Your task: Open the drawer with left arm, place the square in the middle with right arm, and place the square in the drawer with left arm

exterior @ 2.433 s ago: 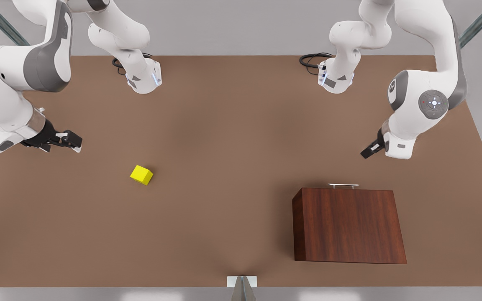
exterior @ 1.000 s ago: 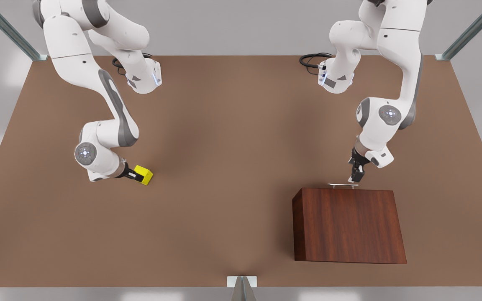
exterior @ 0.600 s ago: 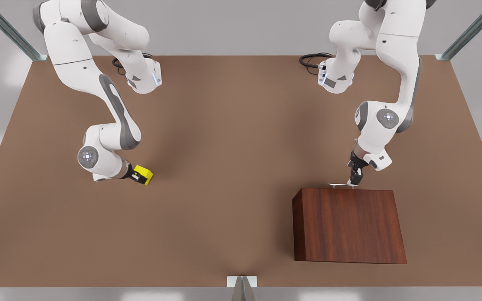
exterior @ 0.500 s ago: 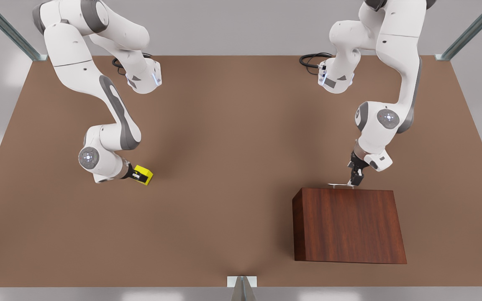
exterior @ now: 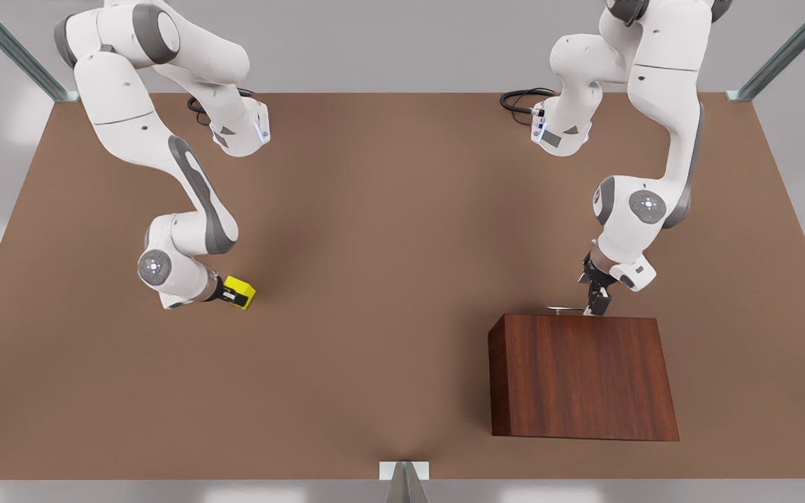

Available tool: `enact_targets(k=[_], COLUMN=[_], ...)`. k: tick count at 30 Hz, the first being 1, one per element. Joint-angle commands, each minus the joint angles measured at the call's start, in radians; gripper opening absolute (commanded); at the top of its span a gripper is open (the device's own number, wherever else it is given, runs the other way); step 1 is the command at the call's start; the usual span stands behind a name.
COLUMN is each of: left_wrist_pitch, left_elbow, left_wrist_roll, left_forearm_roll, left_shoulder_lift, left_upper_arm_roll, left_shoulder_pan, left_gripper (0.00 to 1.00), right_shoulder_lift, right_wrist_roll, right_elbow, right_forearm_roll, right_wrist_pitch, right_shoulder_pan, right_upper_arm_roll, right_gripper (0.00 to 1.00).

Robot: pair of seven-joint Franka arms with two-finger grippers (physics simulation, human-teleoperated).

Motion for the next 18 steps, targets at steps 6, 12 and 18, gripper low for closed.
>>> enact_targets(k=[6, 12, 18], left_wrist_pitch=[-0.010, -0.016, -0.016], left_elbow=[0.001, 0.027, 0.024], left_wrist_roll=[0.005, 0.003, 0.002], left_forearm_roll=[-0.004, 0.002, 0.007], left_shoulder_lift=[-0.029, -0.020, -0.011], left_upper_arm_roll=[0.000, 0.000, 0.000], left_shoulder_pan=[-0.001, -0.021, -0.044], left_gripper=[1.00, 1.00, 1.00], right_shoulder_lift=[0.021, 0.036, 0.044], right_wrist_roll=[-0.002, -0.002, -0.002], right_elbow=[-0.008, -0.014, -0.014], right_forearm_roll=[-0.002, -0.005, -0.005], right_wrist_pitch=[-0.001, 0.019, 0.040], right_shoulder_pan=[0.003, 0.006, 0.005], right_upper_arm_roll=[0.000, 0.000, 0.000], right_gripper=[1.00, 0.92, 0.63])
